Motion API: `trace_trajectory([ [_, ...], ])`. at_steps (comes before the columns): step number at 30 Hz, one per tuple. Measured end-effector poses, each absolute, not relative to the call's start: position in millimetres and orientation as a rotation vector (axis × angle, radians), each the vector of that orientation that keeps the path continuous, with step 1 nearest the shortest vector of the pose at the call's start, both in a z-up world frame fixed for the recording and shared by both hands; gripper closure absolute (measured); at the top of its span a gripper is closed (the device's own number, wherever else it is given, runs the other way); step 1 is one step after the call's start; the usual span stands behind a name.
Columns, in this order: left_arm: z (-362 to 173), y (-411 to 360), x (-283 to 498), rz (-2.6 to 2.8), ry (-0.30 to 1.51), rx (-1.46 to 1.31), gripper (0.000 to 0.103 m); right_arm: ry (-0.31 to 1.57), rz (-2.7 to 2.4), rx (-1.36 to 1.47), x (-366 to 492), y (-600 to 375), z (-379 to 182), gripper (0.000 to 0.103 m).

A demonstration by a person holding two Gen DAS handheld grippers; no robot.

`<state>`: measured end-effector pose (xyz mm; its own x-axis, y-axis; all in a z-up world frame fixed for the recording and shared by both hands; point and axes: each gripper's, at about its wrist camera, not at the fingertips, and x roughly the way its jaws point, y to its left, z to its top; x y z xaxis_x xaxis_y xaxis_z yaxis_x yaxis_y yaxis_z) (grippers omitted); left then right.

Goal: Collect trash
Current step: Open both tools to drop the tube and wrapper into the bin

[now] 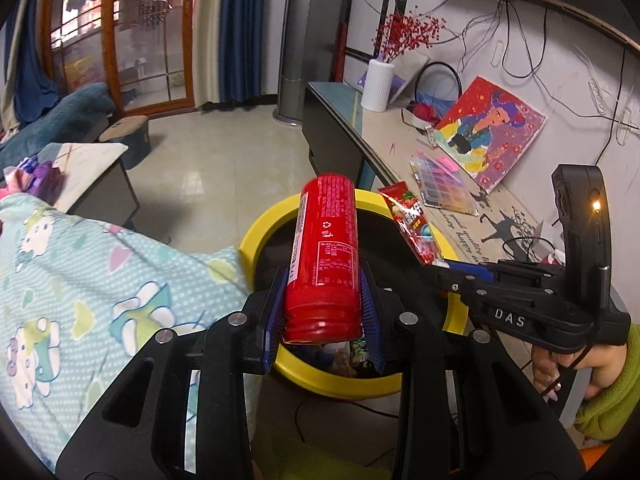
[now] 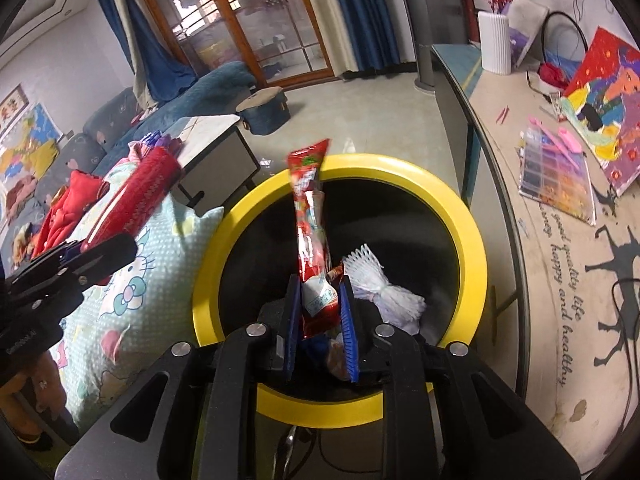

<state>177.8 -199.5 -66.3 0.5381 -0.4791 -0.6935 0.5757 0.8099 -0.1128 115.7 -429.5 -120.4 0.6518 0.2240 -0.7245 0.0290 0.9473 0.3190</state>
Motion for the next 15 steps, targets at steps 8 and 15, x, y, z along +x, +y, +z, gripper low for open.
trace_trajectory([
  [8,-73,-214,191,-0.624,0.811,0.157,0.079,0.875,0.101,0.345,117,-438,-130,0.075],
  [15,-75,-217,199,-0.593,0.818,0.148,0.067,0.872,0.067,0.328,109,-445,-132,0.064],
])
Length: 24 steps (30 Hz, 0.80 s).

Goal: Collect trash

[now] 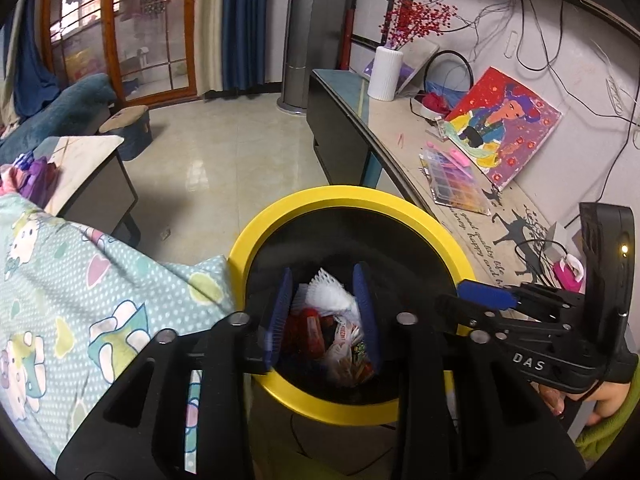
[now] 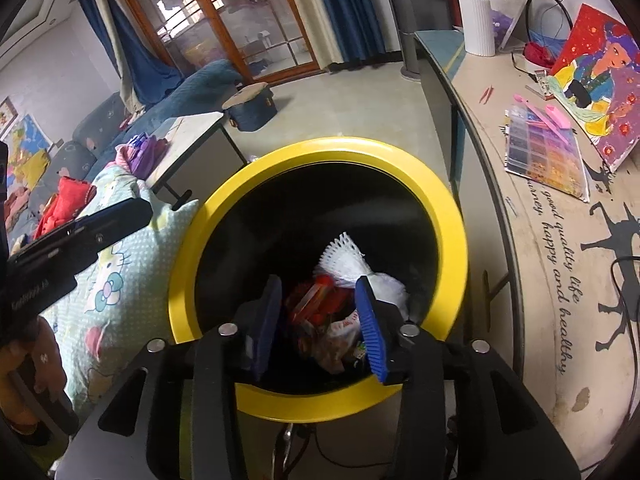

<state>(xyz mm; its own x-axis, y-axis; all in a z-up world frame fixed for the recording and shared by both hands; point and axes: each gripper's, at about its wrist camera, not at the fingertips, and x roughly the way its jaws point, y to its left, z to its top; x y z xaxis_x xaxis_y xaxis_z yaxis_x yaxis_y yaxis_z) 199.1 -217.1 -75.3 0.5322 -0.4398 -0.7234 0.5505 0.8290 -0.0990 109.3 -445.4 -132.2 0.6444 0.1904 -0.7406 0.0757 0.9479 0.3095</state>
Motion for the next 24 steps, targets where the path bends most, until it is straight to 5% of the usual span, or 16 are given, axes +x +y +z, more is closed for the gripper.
trace_trajectory([
  [1,-74,-215,198,-0.585,0.812,0.148,0.055,0.867,0.065,0.319,108,-444,-131,0.061],
  [12,-53,-189,186,-0.529,0.753,0.107,0.011,0.75,0.057,0.208,96,-425,-100,0.026],
  [16,-42,-177,177,-0.498,0.709,0.1,0.011,0.688,0.063,0.164,89,-412,-85,0.012],
  [24,-19,-132,149,-0.407,0.611,0.039,0.011,0.571,0.081,0.077,66,-377,-55,0.006],
])
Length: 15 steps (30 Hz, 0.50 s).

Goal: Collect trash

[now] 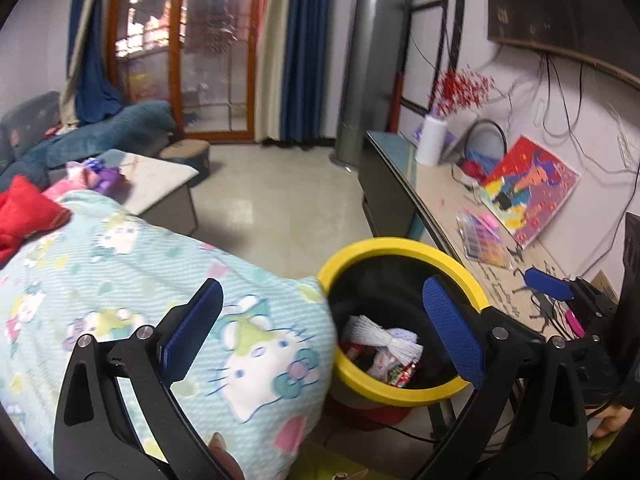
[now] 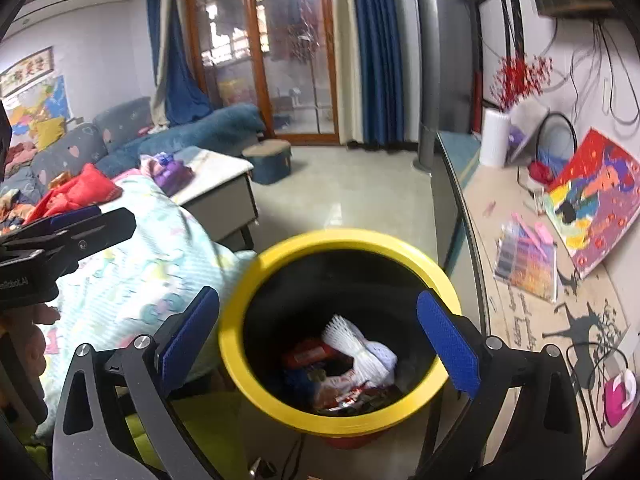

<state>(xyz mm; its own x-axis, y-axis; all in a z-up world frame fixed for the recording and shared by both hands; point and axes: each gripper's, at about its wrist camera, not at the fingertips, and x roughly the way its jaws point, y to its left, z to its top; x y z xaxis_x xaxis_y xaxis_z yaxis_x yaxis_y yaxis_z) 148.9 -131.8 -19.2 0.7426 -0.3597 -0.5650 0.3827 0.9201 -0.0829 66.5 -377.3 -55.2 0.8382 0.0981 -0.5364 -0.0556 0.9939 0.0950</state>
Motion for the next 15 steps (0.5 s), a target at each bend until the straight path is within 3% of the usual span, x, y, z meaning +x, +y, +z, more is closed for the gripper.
trace_trajectory([
  [15,2,-55,68,-0.23,0.419,0.001,0.011,0.325,0.092,0.054,5,-312,0,0.006],
])
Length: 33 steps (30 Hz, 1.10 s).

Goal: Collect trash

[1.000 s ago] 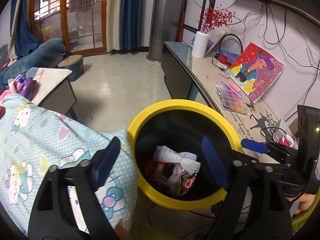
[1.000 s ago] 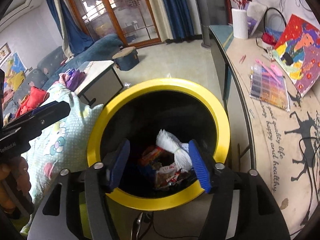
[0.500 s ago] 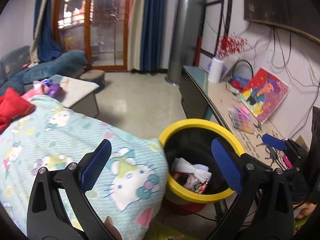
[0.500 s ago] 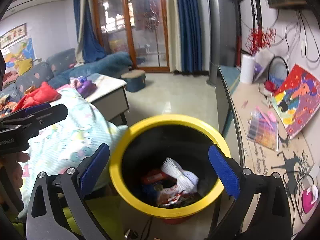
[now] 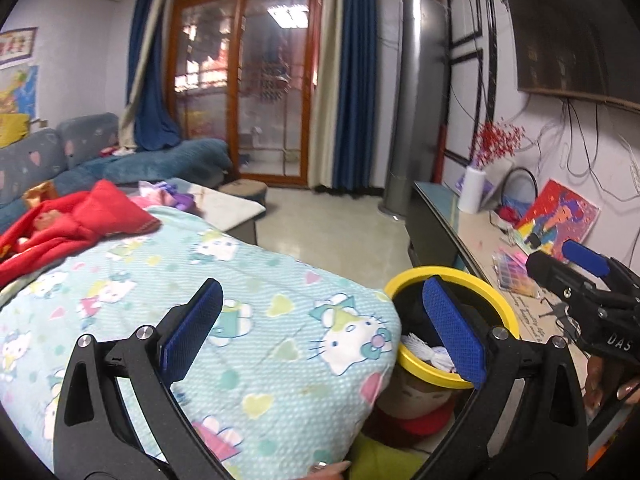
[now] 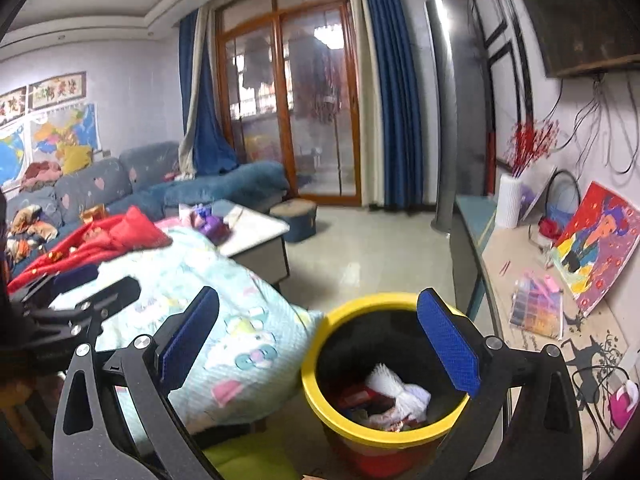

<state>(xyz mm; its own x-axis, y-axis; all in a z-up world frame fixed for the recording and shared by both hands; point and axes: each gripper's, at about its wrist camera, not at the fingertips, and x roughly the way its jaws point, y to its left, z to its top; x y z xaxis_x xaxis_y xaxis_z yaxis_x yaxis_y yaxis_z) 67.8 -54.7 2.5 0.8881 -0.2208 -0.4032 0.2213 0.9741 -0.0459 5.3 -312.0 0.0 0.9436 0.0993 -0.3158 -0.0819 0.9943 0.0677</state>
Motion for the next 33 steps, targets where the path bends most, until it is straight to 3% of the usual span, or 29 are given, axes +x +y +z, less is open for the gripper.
trace_trajectory([
  [10,-6,-33,33,-0.195,0.382,-0.022,0.011,0.209,0.071,-0.046,-33,-276,-4,0.006],
  [33,-6,-24,25,-0.185,0.374,-0.046,0.011,0.195,0.065,-0.062,-35,-274,-3,0.006],
])
